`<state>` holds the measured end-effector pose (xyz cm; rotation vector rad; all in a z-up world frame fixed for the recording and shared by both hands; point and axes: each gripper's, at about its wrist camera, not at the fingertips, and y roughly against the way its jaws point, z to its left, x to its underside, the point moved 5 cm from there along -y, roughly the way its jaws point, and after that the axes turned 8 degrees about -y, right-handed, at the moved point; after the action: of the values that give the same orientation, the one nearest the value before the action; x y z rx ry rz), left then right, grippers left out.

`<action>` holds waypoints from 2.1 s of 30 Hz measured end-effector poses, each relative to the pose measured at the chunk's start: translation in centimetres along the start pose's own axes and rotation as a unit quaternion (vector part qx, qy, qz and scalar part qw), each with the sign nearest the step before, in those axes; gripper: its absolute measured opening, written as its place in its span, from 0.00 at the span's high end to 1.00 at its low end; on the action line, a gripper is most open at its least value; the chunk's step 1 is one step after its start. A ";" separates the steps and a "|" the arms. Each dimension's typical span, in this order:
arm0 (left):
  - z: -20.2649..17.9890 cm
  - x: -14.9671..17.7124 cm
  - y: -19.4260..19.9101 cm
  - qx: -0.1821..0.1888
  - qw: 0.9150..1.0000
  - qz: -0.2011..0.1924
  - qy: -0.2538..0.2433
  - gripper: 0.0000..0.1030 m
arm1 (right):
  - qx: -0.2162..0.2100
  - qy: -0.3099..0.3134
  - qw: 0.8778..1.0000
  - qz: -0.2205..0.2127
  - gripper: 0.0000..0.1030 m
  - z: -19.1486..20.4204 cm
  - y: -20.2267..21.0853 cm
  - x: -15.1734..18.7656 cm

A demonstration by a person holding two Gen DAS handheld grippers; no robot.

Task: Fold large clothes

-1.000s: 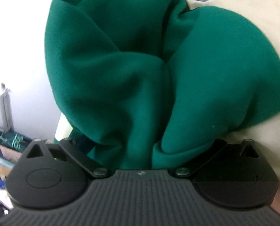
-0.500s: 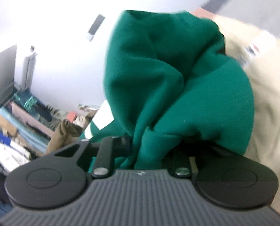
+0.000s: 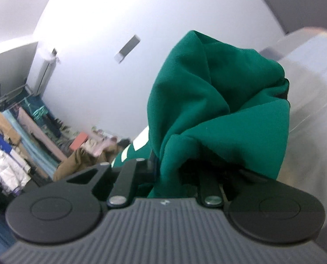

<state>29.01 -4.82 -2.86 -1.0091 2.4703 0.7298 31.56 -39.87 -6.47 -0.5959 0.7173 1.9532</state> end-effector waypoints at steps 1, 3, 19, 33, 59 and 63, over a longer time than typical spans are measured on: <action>-1.3 0.5 -1.1 0.008 1.000 0.006 -0.003 0.71 | 0.006 0.004 1.000 -0.010 0.80 -0.4 1.2 -0.9; -4.0 1.8 -3.4 0.025 0.999 0.020 -0.004 0.71 | 0.018 0.011 0.999 -0.031 0.80 -1.1 3.3 -2.7; -18.3 10.6 -20.0 0.074 0.986 0.107 -0.101 0.71 | 0.130 -0.024 0.981 -0.141 0.80 -13.6 16.9 -9.7; -11.1 17.1 -17.4 0.060 0.972 0.135 -0.185 0.69 | 0.142 -0.066 0.981 -0.116 0.79 -21.9 21.7 0.0; -21.2 13.6 0.2 -0.029 0.932 0.109 -0.345 0.31 | 0.155 -0.016 0.974 -0.166 0.50 -6.4 31.9 0.8; -24.9 13.5 5.1 -0.016 0.917 0.086 -0.389 0.31 | 0.146 0.023 0.973 -0.176 0.50 -1.2 33.6 0.8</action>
<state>12.70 -23.52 11.65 -0.3780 1.8466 0.9921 1.47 -53.24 0.16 -0.5455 0.8470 1.4784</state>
